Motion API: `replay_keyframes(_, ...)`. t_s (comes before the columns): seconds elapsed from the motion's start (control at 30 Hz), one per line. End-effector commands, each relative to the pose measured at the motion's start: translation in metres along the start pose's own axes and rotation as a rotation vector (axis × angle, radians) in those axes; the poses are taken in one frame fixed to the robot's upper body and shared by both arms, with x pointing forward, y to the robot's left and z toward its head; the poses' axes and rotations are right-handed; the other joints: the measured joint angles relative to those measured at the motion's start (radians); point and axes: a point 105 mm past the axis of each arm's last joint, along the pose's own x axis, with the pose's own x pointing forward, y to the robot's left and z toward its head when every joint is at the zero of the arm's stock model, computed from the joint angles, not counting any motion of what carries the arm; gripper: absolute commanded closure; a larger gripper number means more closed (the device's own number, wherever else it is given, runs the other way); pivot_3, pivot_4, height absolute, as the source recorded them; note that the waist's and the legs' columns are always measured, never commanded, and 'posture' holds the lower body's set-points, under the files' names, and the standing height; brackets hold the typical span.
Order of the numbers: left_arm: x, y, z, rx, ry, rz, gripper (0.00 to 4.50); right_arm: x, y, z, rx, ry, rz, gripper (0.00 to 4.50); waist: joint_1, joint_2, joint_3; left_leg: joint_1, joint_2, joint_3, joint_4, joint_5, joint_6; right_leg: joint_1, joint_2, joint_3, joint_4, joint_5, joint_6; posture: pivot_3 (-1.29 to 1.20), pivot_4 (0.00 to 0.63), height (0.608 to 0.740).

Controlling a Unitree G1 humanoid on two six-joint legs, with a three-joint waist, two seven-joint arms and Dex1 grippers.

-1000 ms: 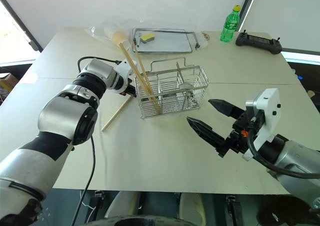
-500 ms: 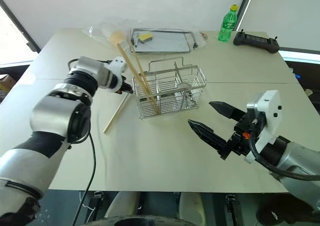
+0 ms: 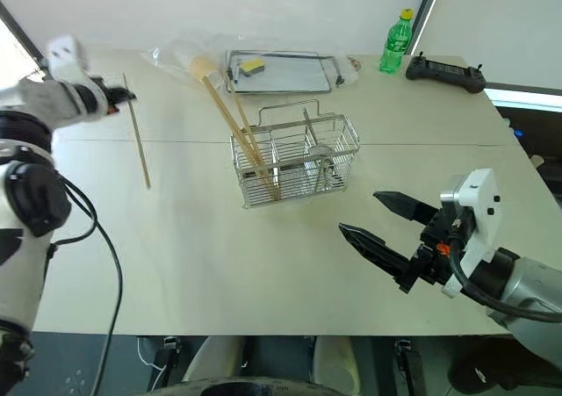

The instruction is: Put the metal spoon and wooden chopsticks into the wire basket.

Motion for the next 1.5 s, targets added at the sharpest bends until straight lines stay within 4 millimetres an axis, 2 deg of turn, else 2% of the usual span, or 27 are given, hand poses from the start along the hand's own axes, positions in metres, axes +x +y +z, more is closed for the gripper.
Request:
replay_keyframes(0.03,-0.046,-0.082,0.099,0.045,-0.373,-0.451,4.45,-0.004,0.001,0.004,-0.038,0.003,0.011,0.0,0.002,-0.001,0.0,0.0,0.0,0.0,0.0,0.0,0.0,0.0,0.0,0.0,0.0,0.0,0.0,0.0,0.15,0.709)
replay_keyframes(0.13,-0.079,-0.125,0.12,0.008,-0.498,-0.689,4.45,-0.004,-0.002,0.005,-0.037,-0.006,0.008,0.0,-0.006,-0.001,-0.001,0.0,0.001,0.001,0.0,0.0,0.0,0.0,-0.001,0.001,-0.002,0.0,0.0,0.0,0.15,0.709)
replay_keyframes(0.2,-0.09,-0.143,0.121,-0.008,-0.518,-0.77,4.45,-0.003,-0.003,0.007,-0.039,-0.011,0.01,0.0,-0.009,0.001,-0.002,0.001,0.0,0.001,-0.001,0.0,0.0,0.001,-0.002,0.002,-0.002,0.0,0.0,0.0,0.15,0.709)
replay_keyframes(0.27,-0.099,-0.167,0.112,0.026,-0.511,-0.865,4.45,-0.003,-0.004,0.007,-0.041,-0.011,0.011,0.0,-0.009,0.003,-0.002,0.004,0.0,0.002,-0.001,0.0,0.0,0.003,-0.001,0.002,-0.001,0.0,0.0,0.0,0.15,0.709)
replay_keyframes(0.33,-0.107,-0.191,0.094,0.087,-0.487,-0.96,4.45,-0.003,-0.004,0.007,-0.044,-0.011,0.013,0.0,-0.009,0.003,-0.002,0.006,0.001,0.002,-0.001,0.0,0.0,0.004,0.0,0.003,0.0,0.0,0.0,0.0,0.15,0.709)
replay_keyframes(0.4,-0.103,-0.205,0.071,0.168,-0.445,-0.977,4.45,-0.003,-0.003,0.007,-0.046,-0.014,0.012,0.0,-0.009,0.004,-0.002,0.006,0.001,0.002,-0.001,0.0,-0.001,0.004,0.001,0.003,0.001,0.0,-0.001,0.0,0.15,0.709)
replay_keyframes(0.63,-0.078,-0.223,-0.015,0.358,-0.305,-1.001,4.45,-0.003,-0.001,0.009,-0.041,-0.033,0.001,0.0,-0.008,0.006,-0.004,0.006,0.001,0.004,0.0,0.001,-0.001,0.003,0.001,0.006,0.001,-0.001,-0.002,0.0,0.15,0.709)
replay_keyframes(0.77,-0.069,-0.226,-0.031,0.321,-0.292,-0.999,4.45,-0.002,0.0,0.009,-0.037,-0.04,-0.003,0.0,-0.007,0.005,-0.003,0.004,0.0,0.003,0.0,0.001,-0.001,0.003,0.001,0.006,-0.001,-0.002,-0.005,0.0,0.15,0.709)
replay_keyframes(0.87,-0.069,-0.227,-0.037,0.278,-0.28,-1.015,3.48,-0.002,0.001,0.009,-0.033,-0.043,-0.01,0.0,-0.007,0.005,-0.003,0.004,0.0,0.003,0.0,0.001,0.0,0.003,0.001,0.005,-0.001,-0.002,-0.005,0.0,0.15,0.709)
replay_keyframes(0.97,-0.072,-0.227,-0.038,0.251,-0.272,-1.028,1.99,-0.002,0.0,0.009,-0.03,-0.045,-0.019,0.0,-0.009,0.005,-0.003,0.005,0.0,0.004,0.0,0.001,0.0,0.003,0.001,0.005,-0.001,-0.002,-0.005,0.0,0.15,0.709)
replay_keyframes(1.03,-0.075,-0.225,-0.033,0.222,-0.272,-1.039,0.92,-0.001,0.0,0.009,-0.029,-0.044,-0.023,0.0,-0.008,0.005,-0.003,0.005,0.0,0.003,0.0,0.001,0.0,0.003,0.001,0.005,-0.001,-0.002,-0.005,0.0,0.15,0.709)
replay_keyframes(1.1,-0.078,-0.224,-0.028,0.198,-0.273,-1.052,0.03,-0.001,-0.001,0.008,-0.028,-0.042,-0.026,0.0,-0.008,0.005,-0.003,0.005,0.0,0.003,0.0,0.001,0.0,0.003,0.001,0.005,-0.001,-0.002,-0.005,0.0,0.15,0.709)
replay_keyframes(1.3,-0.078,-0.216,-0.02,0.189,-0.268,-1.01,0.03,0.001,-0.004,0.009,-0.032,-0.042,-0.025,0.0,-0.007,0.005,-0.003,0.005,0.0,0.003,0.0,0.001,0.0,0.003,0.001,0.005,-0.001,-0.002,-0.005,0.0,0.15,0.709)
replay_keyframes(1.4,-0.076,-0.2,-0.017,0.307,-0.269,-0.951,0.03,-0.001,-0.009,0.01,-0.059,-0.03,-0.025,0.0,-0.01,0.005,-0.003,0.005,0.0,0.003,-0.001,0.001,0.0,0.003,0.001,0.005,-0.001,-0.002,-0.005,0.0,0.15,0.709)
replay_keyframes(1.47,-0.084,-0.188,-0.015,0.425,-0.292,-0.967,0.03,-0.005,-0.016,0.013,-0.091,-0.017,-0.037,0.0,-0.01,0.006,-0.003,0.005,0.0,0.004,-0.001,0.001,0.0,0.003,0.002,0.005,-0.001,-0.003,-0.005,0.0,0.15,0.709)
replay_keyframes(1.5,-0.089,-0.174,-0.021,0.537,-0.248,-0.978,0.03,-0.01,-0.022,0.017,-0.114,-0.012,-0.05,0.0,-0.01,0.007,-0.003,0.005,0.0,0.004,-0.001,0.001,0.0,0.003,0.002,0.005,-0.001,-0.003,-0.006,0.0,0.15,0.709)
